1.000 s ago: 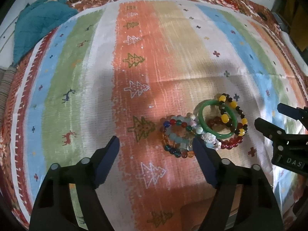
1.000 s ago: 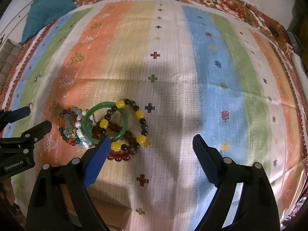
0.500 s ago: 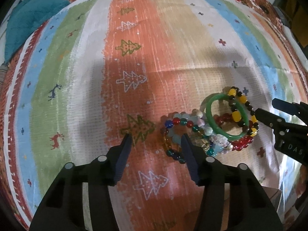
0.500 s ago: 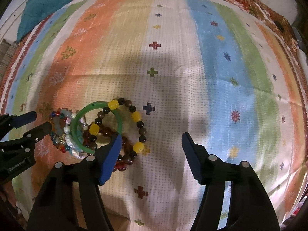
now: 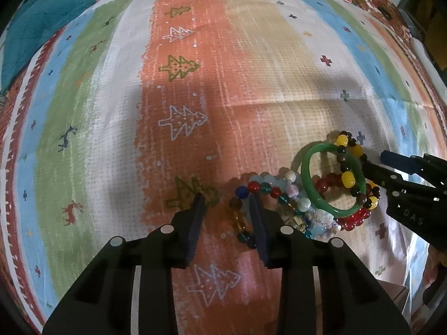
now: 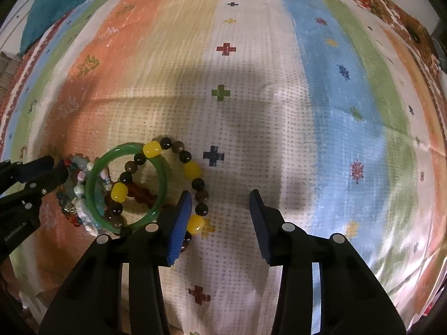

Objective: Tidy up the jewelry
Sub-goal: 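Grasp the multicolour beaded bracelet with the left tool while the right tool grasps the yellow-black beaded bracelet, then lift both held bracelets and carry them over the silver tin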

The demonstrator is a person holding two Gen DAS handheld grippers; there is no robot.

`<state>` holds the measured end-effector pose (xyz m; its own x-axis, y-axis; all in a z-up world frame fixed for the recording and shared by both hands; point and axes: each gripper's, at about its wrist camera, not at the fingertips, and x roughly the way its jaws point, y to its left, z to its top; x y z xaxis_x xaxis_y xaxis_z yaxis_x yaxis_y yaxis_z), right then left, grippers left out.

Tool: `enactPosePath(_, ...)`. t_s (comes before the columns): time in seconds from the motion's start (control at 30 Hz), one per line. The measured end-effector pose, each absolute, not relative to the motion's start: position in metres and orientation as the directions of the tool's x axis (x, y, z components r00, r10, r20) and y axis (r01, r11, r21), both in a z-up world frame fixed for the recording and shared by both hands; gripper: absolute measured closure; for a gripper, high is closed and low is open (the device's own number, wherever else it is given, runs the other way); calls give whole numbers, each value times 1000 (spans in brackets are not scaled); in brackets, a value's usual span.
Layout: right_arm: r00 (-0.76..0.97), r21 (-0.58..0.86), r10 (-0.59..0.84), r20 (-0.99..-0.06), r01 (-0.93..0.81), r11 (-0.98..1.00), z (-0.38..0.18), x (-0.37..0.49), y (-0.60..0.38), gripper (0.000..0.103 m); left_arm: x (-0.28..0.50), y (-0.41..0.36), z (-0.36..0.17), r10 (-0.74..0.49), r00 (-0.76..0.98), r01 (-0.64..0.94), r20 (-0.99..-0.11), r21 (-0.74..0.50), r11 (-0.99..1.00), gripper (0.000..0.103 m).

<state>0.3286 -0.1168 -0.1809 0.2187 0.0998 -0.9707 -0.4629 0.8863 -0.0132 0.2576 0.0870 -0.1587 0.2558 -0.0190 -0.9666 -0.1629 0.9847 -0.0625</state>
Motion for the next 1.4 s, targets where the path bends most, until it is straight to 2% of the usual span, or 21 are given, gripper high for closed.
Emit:
enactPosePath(0.03,220,-16,98,-971,-465,885,-181,329,-116,65,258,87,-159,-24,255,-162,-967,-68,984,73)
enactPosePath(0.17,223,-26,90,-971,-470,882,-184,329,-113,83,262,86,-159,-47,254,-158,-966,-89,983,84)
enactPosePath(0.3,223,-29,90,-971,-480,877,-186,328,-110,92,261,84,-158,-58,252,-154,-966,-99,983,90)
enactPosePath(0.47,231,-27,98,-968,-483,875,-186,325,-108,92,260,82,-158,-60,252,-150,-966,-101,984,94)
enactPosePath(1.4,312,19,206,-927,-509,860,-126,293,-119,92,235,57,-91,-68,377,-101,-924,-114,988,94)
